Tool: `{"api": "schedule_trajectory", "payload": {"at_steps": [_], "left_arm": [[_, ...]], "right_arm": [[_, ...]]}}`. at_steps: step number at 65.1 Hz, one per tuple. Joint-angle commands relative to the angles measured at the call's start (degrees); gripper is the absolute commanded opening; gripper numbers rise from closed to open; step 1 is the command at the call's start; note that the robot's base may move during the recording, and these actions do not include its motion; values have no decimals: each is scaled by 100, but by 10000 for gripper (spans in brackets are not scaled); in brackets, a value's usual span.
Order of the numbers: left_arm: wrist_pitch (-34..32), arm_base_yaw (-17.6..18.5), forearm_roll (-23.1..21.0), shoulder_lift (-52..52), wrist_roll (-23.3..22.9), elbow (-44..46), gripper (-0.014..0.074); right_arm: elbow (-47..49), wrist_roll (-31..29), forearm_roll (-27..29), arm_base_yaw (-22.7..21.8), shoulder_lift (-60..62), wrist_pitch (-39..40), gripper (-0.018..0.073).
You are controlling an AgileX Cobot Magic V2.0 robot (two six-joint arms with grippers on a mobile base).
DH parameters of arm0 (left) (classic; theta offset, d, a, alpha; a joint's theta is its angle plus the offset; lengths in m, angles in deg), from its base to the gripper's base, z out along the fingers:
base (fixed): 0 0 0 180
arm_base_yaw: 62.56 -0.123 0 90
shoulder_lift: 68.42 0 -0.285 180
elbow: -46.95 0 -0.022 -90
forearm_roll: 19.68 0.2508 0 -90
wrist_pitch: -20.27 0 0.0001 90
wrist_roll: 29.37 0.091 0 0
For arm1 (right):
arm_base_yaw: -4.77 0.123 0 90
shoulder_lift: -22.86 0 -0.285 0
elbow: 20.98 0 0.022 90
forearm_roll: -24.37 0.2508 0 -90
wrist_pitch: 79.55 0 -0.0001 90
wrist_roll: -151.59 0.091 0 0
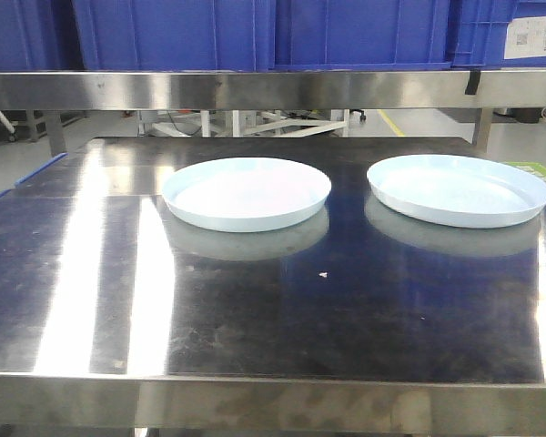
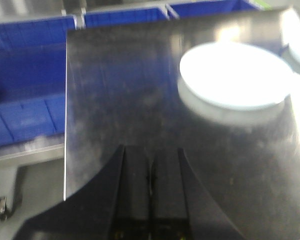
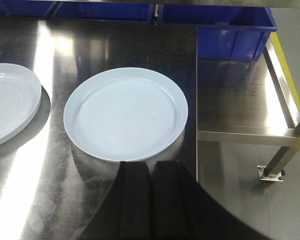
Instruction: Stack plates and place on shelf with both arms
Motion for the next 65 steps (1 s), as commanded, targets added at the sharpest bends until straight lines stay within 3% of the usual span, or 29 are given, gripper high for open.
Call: {"api": "schedule_trajectory", "payload": {"at_steps": [1,13,48,57,65], "left_arm": [[-417,-5,-11,-41,7,30,100],[-746,-5,-11,-41,7,30,100],[-769,-5,-11,-41,7,30,100],[-769,-5,-11,-41,7,30,100],[-769,-5,-11,-41,7,30,100]], "right_arm": [[209,-39,-2,-20,18,417,65],[209,-39,-2,-20,18,367,65],[209,-39,-2,-20,18,353,79],[209,-39,-2,-20,18,392,175],[209,-39,-2,-20,18,534,356]]}}
